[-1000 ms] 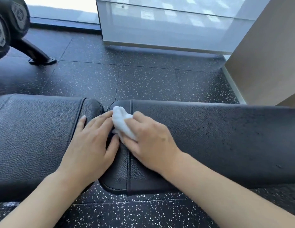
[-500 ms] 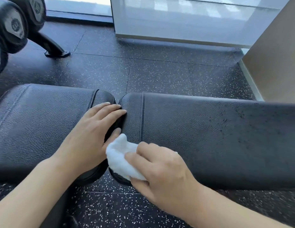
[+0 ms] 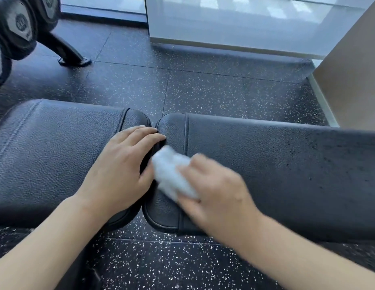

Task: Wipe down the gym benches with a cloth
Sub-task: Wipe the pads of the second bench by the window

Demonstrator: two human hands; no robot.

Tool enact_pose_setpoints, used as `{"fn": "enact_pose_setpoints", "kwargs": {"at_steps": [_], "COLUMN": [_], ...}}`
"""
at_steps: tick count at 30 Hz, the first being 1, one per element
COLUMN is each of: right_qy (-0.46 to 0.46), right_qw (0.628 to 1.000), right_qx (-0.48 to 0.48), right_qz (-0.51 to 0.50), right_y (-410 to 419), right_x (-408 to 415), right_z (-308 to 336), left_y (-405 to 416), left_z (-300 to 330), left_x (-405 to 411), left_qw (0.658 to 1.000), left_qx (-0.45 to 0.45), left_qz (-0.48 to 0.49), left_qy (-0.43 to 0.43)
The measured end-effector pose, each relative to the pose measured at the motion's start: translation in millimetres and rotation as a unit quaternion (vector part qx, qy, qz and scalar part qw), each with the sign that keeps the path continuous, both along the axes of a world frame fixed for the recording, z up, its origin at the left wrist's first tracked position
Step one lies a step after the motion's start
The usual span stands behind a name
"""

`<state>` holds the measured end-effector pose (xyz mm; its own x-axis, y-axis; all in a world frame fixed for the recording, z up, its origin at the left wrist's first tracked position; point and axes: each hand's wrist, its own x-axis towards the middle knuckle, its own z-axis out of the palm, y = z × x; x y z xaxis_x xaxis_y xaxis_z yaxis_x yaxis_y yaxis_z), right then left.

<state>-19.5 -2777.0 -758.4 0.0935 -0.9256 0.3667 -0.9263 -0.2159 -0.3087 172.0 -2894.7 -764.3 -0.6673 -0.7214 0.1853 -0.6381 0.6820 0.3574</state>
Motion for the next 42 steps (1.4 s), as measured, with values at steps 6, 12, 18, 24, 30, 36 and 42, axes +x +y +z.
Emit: {"fn": "enact_pose_setpoints", "kwargs": {"at_steps": [6,12,18,24,30,36,42], "right_qy": [-0.013,-0.017,-0.016,-0.016,0.012,-0.022,-0.018], "right_qw": [0.999,0.984,1.0,0.995,0.98,0.977,0.985], "right_qx": [-0.029,0.001,0.002,0.037,0.025,0.043,0.053], "right_qz": [0.004,-0.178,0.019,-0.092,-0.198,-0.206,-0.163], "right_y": [-28,-58,-26,-50,-60,-55,-29], "right_x": [-25,-82,-6,-63,-82,-77,-52], "right_z": [6,2,0,8,0,4,4], "left_y": [3,3,1,-2,-2,-6,-13], "left_z": [0,2,-1,1,3,2,0], "left_x": [-1,0,-2,-7,-22,-41,-61], "left_qw": [1.0,1.0,1.0,0.999,0.998,0.997,0.995], "left_qx": [0.002,0.01,-0.005,0.019,0.052,0.06,0.075], "left_qz": [0.009,0.017,0.013,0.026,0.016,-0.021,-0.03], "left_qy": [0.015,0.012,0.02,0.03,0.022,0.032,0.053]}}
